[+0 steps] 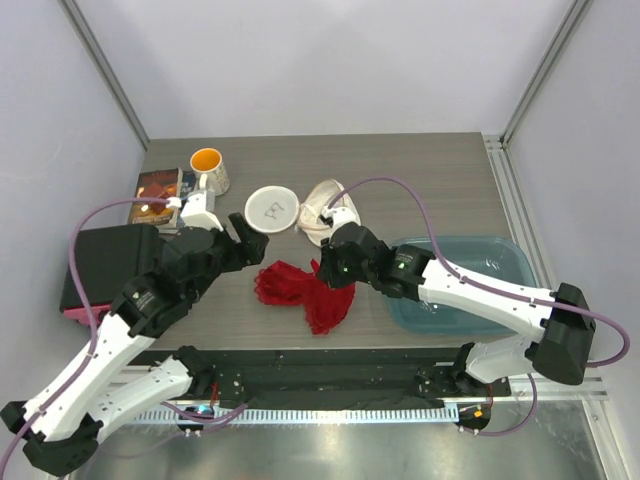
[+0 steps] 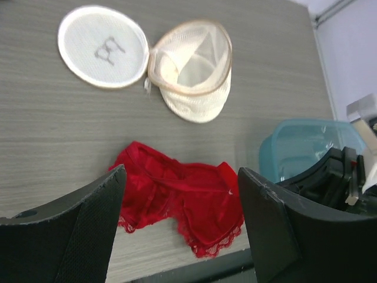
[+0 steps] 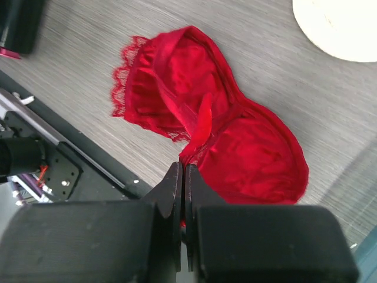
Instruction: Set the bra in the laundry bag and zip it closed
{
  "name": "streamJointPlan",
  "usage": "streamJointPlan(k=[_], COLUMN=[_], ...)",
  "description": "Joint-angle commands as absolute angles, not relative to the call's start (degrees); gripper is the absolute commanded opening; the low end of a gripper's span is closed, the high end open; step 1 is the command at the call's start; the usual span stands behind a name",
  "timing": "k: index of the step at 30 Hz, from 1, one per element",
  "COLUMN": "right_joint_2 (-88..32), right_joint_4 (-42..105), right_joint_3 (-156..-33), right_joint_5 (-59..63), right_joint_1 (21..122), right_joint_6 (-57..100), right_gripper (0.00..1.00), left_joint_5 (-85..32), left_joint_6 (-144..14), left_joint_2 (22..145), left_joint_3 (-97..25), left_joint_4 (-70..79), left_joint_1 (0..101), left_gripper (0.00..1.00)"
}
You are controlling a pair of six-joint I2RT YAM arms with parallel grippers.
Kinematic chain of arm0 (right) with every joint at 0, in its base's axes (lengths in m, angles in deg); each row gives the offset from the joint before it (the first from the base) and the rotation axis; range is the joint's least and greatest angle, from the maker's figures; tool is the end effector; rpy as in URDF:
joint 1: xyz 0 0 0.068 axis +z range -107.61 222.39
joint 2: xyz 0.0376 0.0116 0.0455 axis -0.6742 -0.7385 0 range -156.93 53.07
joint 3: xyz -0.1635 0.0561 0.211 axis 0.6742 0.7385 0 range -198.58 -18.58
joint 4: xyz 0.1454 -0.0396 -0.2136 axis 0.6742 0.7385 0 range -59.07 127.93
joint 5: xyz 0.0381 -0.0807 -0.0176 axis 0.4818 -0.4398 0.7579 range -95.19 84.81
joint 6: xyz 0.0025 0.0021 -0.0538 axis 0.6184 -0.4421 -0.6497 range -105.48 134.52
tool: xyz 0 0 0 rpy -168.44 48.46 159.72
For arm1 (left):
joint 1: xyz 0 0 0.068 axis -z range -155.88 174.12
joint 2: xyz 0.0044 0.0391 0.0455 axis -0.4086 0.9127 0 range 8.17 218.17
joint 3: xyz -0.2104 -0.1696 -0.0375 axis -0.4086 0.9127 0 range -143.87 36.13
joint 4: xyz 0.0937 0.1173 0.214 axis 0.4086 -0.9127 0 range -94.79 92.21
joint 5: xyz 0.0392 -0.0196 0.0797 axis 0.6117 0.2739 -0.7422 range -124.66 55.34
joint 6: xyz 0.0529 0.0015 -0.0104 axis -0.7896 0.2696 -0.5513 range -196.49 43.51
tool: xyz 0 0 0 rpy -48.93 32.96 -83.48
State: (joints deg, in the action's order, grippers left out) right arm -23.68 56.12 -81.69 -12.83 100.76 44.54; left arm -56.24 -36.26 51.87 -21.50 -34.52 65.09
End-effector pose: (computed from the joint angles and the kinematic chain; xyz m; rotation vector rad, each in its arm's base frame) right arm 0.1597 0.2502 0.3025 -0.4982 2.2775 0.6661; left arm 0.1228 -0.0893 0.3716 -0.2361 1.9682 -0.5654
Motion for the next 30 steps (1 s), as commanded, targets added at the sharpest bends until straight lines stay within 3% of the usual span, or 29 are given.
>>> streamJointPlan(k=[1, 12, 14, 17, 18, 21, 25, 30], right_joint_2=[-20.7, -23.9, -23.9, -24.0, -23.8, -22.5, -17.5, -13.4], right_joint_4=[51.7, 54.6, 55.2, 56.4, 57.4, 60.3, 61.3, 61.0], right_joint_3=[-78.6, -77.4, -76.3, -75.5, -75.4, -74.7, -70.8, -66.1], right_joint_5=[-14.7, -21.0, -22.1, -23.0, -23.2, -24.3, -24.8, -23.8], right_joint_1=[101.0, 100.8, 100.7, 100.6, 100.7, 100.7, 100.6, 100.1], right_joint_6=[47.6, 48.1, 47.9, 47.5, 47.6, 48.3, 51.2, 53.6], right_gripper=[0.01, 0.03, 0.16, 0.42, 0.57, 0.77, 0.86, 0.85], left_joint_5=[-50.0, -46.0, -44.2, -43.9, -44.0, -41.7, -34.9, -35.5], left_joint_6=[-35.0, -23.7, -22.5, -20.7, -20.5, -20.2, -20.8, -20.7], left_joint_2=[54.4, 61.7, 62.8, 64.5, 64.9, 66.5, 69.2, 70.7], left_joint_3=[-17.5, -5.5, -3.8, -2.2, -1.8, 0.8, 4.7, 7.3], left_joint_4=[-31.8, -25.6, -24.1, -24.0, -23.7, -19.0, -10.5, -6.9], left_joint_1=[65.2, 60.8, 58.8, 56.6, 56.2, 53.8, 52.7, 52.5], left_gripper=[0.78, 0.97, 0.97, 0.98, 0.98, 0.96, 0.91, 0.86])
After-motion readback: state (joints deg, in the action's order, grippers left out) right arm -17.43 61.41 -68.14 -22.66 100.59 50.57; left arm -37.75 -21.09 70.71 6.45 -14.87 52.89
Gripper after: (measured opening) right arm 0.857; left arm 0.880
